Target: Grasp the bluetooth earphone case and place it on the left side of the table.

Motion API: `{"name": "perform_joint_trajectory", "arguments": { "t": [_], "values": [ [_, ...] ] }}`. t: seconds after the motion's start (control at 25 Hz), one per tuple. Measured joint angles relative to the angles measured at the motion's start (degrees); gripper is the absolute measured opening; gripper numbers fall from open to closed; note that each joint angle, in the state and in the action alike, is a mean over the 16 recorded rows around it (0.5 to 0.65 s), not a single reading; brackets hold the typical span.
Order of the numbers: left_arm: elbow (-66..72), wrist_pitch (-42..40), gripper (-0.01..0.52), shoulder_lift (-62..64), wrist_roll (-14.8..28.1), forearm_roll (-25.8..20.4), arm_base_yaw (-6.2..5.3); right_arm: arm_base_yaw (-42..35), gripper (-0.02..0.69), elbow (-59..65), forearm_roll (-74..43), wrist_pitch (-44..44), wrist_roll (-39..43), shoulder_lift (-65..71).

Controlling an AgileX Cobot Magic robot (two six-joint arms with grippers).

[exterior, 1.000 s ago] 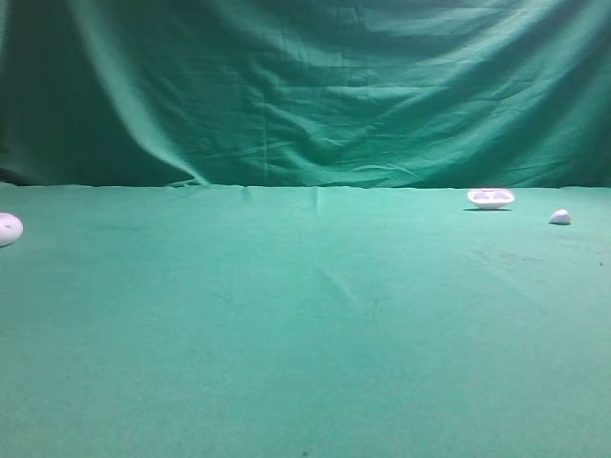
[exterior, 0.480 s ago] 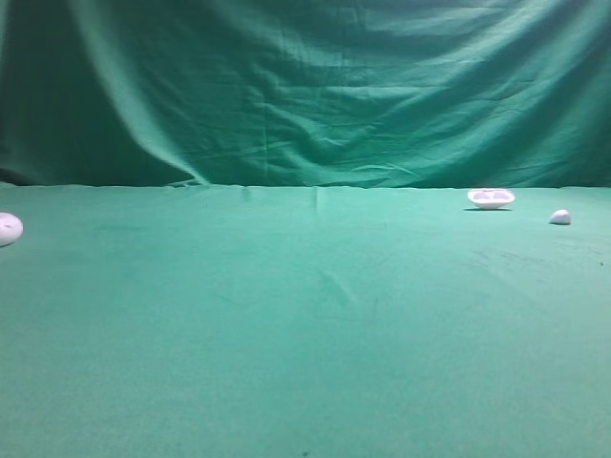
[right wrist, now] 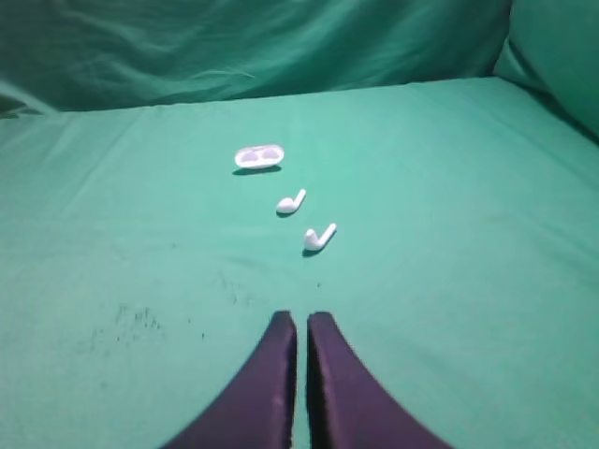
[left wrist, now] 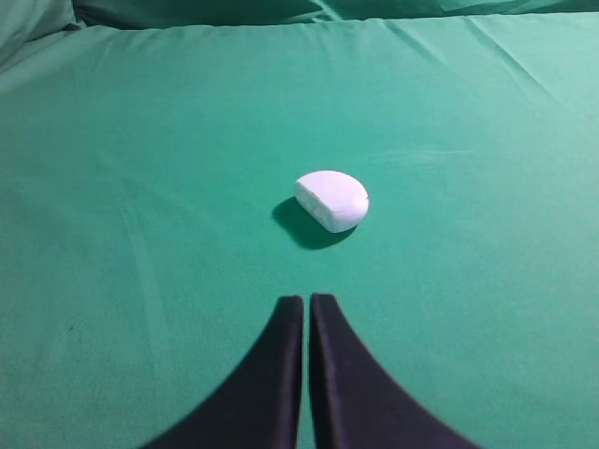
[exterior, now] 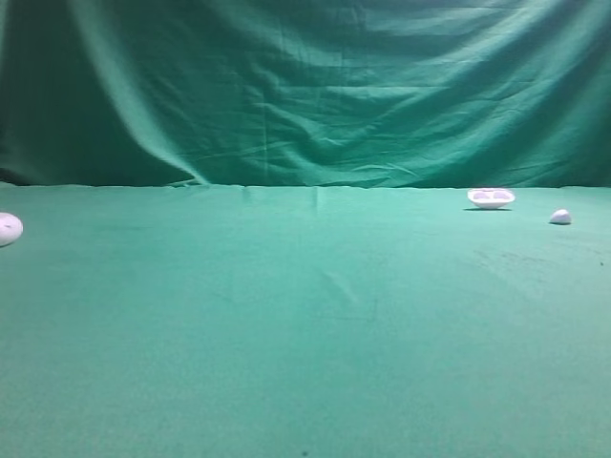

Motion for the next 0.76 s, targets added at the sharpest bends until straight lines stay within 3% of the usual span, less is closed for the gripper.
{"name": "perform_joint_trajectory", "arguments": {
  "t": [0.76],
  "values": [
    [0.00, 0.00, 0.000, 0.00, 0.00, 0.00, 0.00, 0.00, 0.000, 0.84, 0.44, 0.39, 0.65, -0.01]
  ]
}}
